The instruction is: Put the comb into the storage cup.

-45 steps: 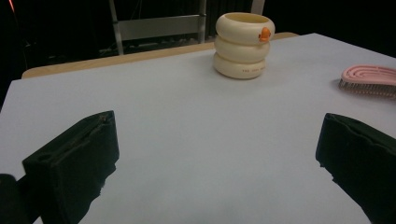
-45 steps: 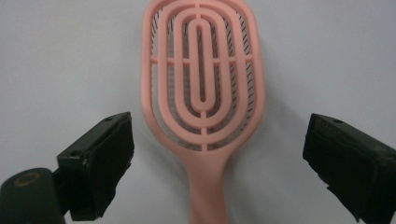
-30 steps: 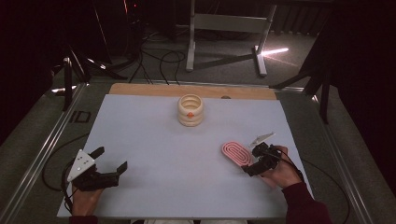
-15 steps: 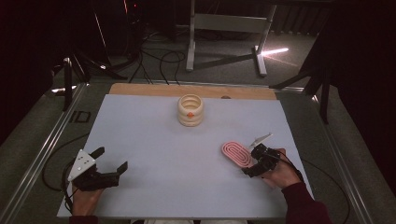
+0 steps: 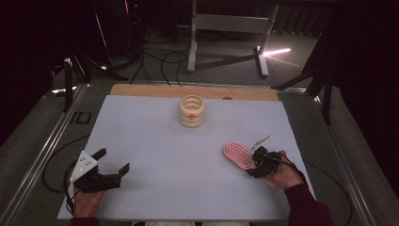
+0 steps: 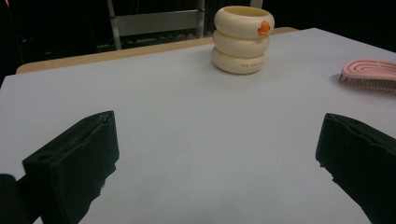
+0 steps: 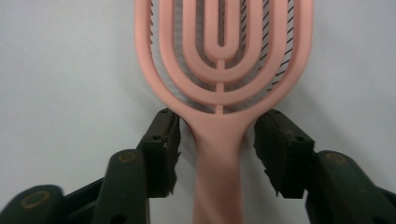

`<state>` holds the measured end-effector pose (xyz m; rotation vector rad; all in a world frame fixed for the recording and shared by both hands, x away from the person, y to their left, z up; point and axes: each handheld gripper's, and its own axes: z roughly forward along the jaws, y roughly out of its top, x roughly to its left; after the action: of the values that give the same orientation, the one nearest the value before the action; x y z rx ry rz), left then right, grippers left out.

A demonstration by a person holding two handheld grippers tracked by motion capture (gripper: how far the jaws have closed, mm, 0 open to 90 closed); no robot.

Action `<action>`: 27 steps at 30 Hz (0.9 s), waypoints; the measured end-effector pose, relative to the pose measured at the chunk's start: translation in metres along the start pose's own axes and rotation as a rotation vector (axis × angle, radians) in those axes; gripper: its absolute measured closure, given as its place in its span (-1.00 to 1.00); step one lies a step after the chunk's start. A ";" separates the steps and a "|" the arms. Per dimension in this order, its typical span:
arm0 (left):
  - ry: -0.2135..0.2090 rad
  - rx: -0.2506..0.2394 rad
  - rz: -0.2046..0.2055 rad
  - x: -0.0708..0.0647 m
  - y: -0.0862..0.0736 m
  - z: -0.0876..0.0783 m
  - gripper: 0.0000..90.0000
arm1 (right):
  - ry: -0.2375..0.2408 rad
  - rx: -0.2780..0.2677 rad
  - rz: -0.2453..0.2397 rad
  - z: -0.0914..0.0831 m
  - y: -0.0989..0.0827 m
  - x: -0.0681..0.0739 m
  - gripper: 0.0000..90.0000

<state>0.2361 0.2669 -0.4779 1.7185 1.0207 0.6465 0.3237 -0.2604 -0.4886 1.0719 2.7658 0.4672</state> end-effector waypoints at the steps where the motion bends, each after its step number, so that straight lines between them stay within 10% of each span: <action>1: 0.000 0.000 0.000 0.000 0.000 0.000 -1.00 | 0.000 0.004 -0.002 0.000 0.000 0.000 0.17; 27: 0.004 0.007 -0.002 0.000 0.000 0.000 -1.00 | 0.020 0.071 0.007 0.005 0.003 -0.003 0.52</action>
<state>0.2361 0.2673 -0.4782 1.7227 1.0288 0.6459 0.3293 -0.2593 -0.4920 1.0989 2.8168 0.3856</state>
